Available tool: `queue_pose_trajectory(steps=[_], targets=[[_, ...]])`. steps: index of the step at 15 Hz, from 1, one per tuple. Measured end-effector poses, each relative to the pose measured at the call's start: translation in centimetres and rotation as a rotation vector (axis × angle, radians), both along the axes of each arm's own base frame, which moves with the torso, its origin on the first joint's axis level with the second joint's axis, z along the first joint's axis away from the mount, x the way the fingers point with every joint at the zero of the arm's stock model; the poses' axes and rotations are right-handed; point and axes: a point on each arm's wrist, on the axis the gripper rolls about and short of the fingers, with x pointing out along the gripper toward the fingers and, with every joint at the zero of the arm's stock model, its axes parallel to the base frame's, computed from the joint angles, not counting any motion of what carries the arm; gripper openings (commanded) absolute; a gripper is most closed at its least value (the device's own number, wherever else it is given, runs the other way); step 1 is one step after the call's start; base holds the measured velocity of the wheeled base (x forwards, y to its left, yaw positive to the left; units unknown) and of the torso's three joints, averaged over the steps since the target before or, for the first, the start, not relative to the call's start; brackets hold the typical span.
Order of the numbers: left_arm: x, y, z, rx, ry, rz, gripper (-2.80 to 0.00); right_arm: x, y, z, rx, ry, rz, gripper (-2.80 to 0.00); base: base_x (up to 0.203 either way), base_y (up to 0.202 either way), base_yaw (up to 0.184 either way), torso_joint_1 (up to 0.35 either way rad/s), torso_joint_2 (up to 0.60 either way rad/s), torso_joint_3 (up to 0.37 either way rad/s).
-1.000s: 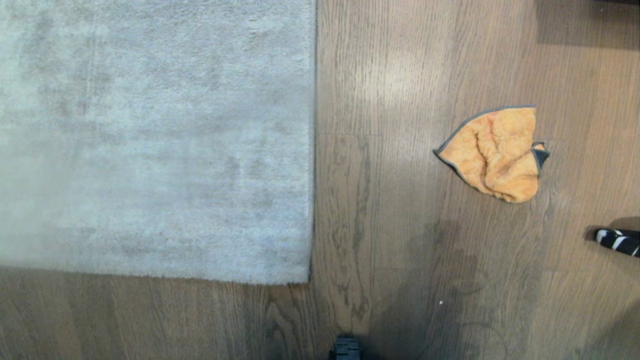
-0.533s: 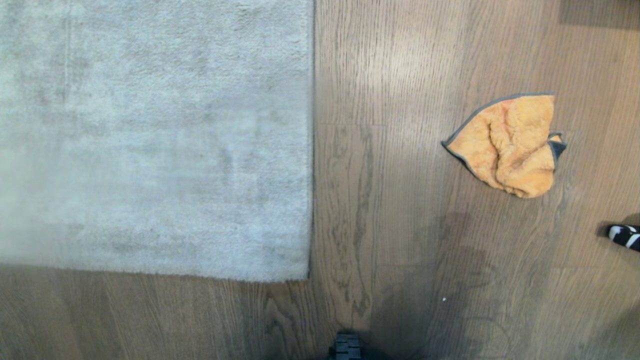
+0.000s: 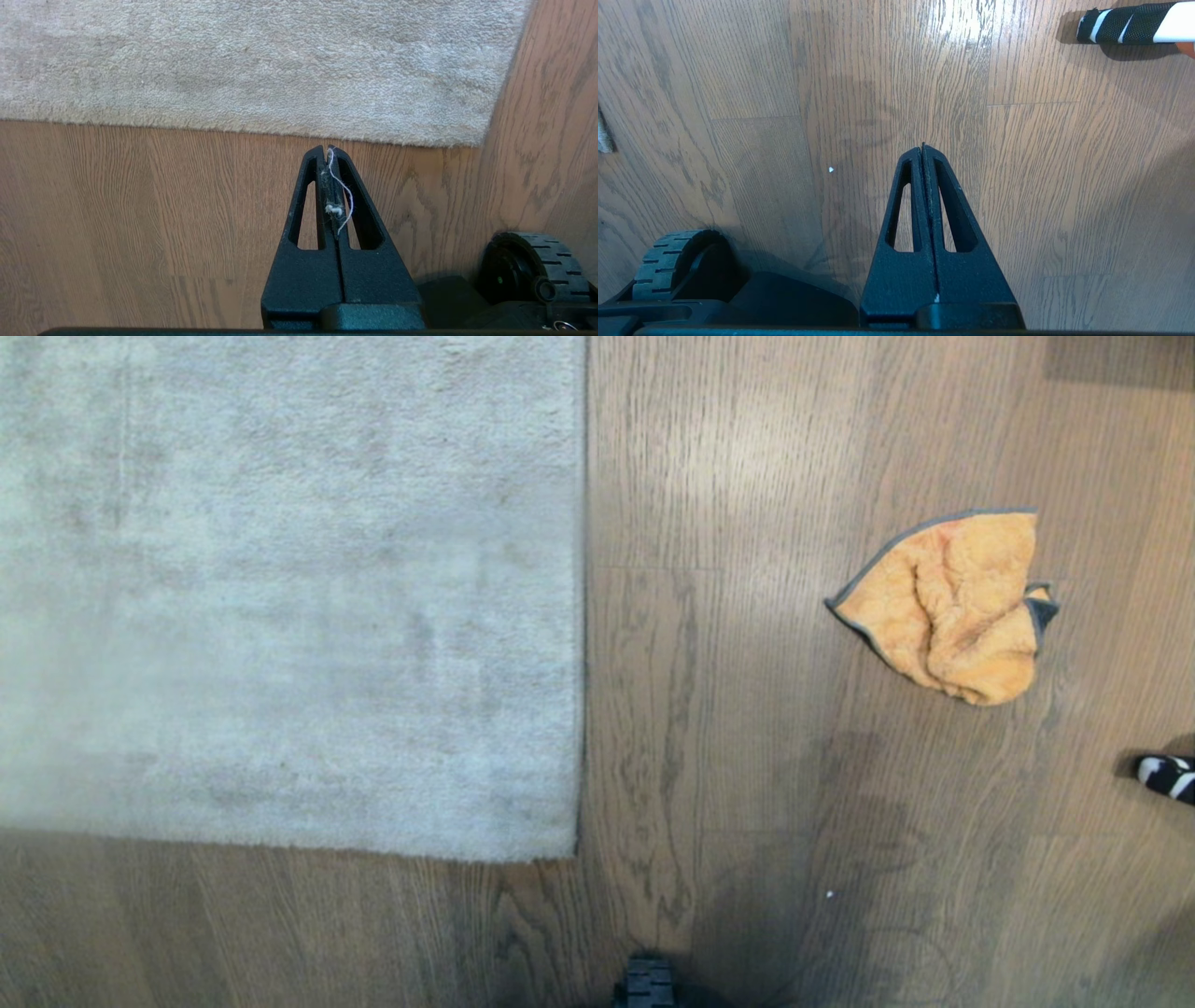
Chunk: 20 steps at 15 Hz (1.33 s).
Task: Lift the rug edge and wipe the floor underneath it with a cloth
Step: Pick up the rag
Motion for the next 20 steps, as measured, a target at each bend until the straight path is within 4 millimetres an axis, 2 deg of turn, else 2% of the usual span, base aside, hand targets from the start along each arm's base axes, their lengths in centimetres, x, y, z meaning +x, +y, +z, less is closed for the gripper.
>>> queue_pose_trajectory(steps=[20], targets=[[0.0, 0.0, 0.03, -0.001, -0.003, 0.0, -2.8, 0.0, 0.0, 0.02, 0.0, -0.002, 0.0, -2.8, 0.0, 0.0, 0.0, 0.0, 0.0, 0.0]])
